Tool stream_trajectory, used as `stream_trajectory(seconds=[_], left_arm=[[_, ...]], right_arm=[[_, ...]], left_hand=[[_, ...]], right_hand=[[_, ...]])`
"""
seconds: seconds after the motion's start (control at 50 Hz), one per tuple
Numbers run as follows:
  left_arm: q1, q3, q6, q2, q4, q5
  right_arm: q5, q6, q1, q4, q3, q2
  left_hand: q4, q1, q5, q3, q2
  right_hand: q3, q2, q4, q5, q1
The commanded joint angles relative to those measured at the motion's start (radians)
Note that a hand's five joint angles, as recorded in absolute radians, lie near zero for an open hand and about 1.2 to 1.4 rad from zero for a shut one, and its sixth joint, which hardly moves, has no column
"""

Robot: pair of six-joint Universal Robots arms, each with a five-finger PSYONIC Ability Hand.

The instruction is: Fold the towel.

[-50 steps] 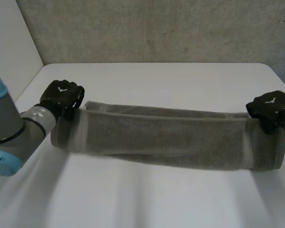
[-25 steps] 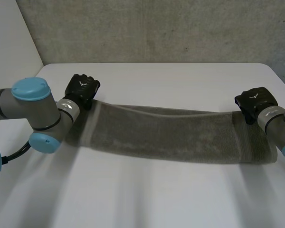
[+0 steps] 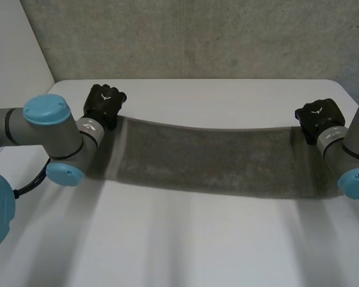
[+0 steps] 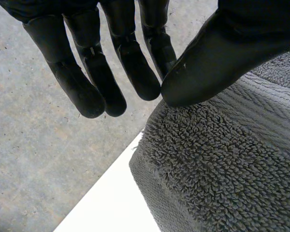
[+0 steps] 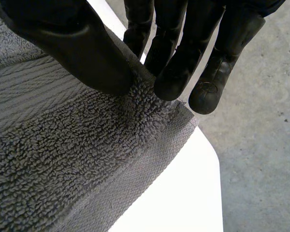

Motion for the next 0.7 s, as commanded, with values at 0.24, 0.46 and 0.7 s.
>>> stream_trajectory(seconds=[0.24,0.46,0.7], left_arm=[[-0.029,-0.015,0.002,0.005,0.0,-0.06],[-0.021,-0.181,-0.029,0.201,0.014,-0.131],[0.003,-0.488,-0.202,0.391,0.023,0.016]], right_arm=[[0.082,0.027,0.033,-0.013,-0.05,0.039],[0.032,0.133,0.02,-0.007,0.076,-0.207],[-0.069,0.136,0.01,0.147,0.313,-0.349]], left_hand=[[-1.351,-1.305,-1.503,-1.379,-1.356],[-1.35,-1.304,-1.503,-1.378,-1.355],[-1.33,-1.283,-1.482,-1.358,-1.334]], right_hand=[[-1.177,-1.162,-1.173,-1.176,-1.171],[-1.177,-1.162,-1.173,-1.176,-1.171],[-1.012,-0.996,-1.007,-1.011,-1.006]])
